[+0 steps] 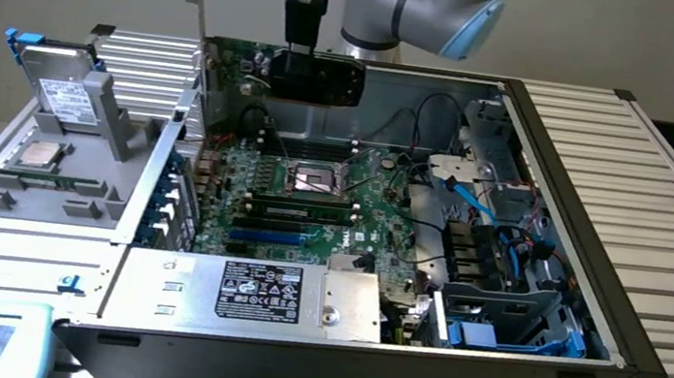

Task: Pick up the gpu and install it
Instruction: 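Insert the gpu into the slot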

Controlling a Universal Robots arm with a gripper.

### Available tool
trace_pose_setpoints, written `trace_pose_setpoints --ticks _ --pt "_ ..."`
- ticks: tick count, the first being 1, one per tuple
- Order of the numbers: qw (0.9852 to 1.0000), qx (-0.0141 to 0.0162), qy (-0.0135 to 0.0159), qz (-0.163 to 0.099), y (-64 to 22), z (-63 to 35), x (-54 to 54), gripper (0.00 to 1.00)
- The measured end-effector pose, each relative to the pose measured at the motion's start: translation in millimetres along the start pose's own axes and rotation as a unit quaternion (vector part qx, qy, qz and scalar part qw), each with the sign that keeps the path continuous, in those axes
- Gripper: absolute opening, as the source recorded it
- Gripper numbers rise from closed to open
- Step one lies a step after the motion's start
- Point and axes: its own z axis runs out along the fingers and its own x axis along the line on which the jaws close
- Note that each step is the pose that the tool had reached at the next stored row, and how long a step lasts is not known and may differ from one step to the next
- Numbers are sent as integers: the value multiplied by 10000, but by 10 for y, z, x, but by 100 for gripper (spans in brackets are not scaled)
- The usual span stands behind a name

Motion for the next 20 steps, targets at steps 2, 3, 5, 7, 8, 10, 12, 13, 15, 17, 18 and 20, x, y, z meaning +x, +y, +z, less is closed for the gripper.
trace_pose_setpoints --ticks 2,3,5,7,8,10,12,13,15,17,18,20 --pt "10000 0 -4 0 0 35 0 27" --pt "10000 0 -6 1 0 54 0 27" --pt "10000 -1 -11 0 -1 90 1 27" --pt "10000 -1 -18 1 -2 127 1 27" --pt "10000 -1 -23 -1 -4 145 2 27" --pt "10000 -2 -36 -3 -7 180 14 27" --pt "10000 -2 -50 -8 -9 217 48 27" --pt "10000 -2 -53 -10 -11 235 67 27" --pt "10000 -3 -61 -12 -14 271 106 27" --pt "10000 -3 -74 -17 -17 308 155 27" --pt "10000 -3 -80 -19 -19 325 174 27" --pt "10000 -4 -94 -22 -22 361 209 27"
